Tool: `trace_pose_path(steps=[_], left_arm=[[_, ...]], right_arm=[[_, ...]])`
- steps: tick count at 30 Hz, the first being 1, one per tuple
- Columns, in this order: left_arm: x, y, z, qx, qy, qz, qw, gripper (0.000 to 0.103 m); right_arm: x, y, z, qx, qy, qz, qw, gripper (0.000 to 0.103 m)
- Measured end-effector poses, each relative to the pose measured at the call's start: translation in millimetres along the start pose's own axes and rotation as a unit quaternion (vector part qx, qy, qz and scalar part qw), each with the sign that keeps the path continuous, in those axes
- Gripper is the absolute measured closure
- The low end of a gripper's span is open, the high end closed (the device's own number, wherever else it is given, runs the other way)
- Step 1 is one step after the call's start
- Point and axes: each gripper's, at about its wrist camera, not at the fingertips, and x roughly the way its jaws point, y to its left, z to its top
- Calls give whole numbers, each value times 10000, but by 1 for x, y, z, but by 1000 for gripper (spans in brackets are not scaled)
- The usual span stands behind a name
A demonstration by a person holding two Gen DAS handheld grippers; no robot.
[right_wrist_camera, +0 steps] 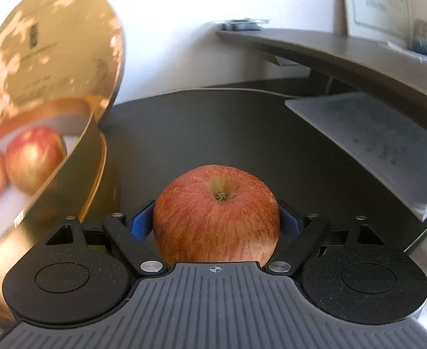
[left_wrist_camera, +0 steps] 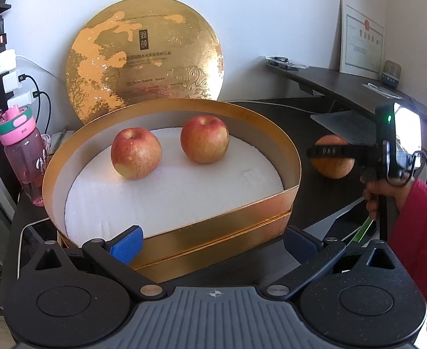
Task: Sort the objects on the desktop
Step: 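Lift the apple with the right tool and carry it into the box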
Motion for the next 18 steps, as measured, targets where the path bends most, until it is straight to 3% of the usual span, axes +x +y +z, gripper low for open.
trace_pose_path(steps=[6, 12, 18], left_arm=[[-6, 15, -4, -202, -91, -69, 9997, 1], [-16, 32, -10, -357, -201, -93, 9991, 1], [-23, 54, -18, -566, -264, -65, 9980, 1]], right_arm=[[-28, 11, 33, 33, -338, 57, 9994, 17], [-67, 66, 56, -482, -682, 481, 9953, 17], [-80, 135, 59, -1056, -360, 1155, 9870, 17]])
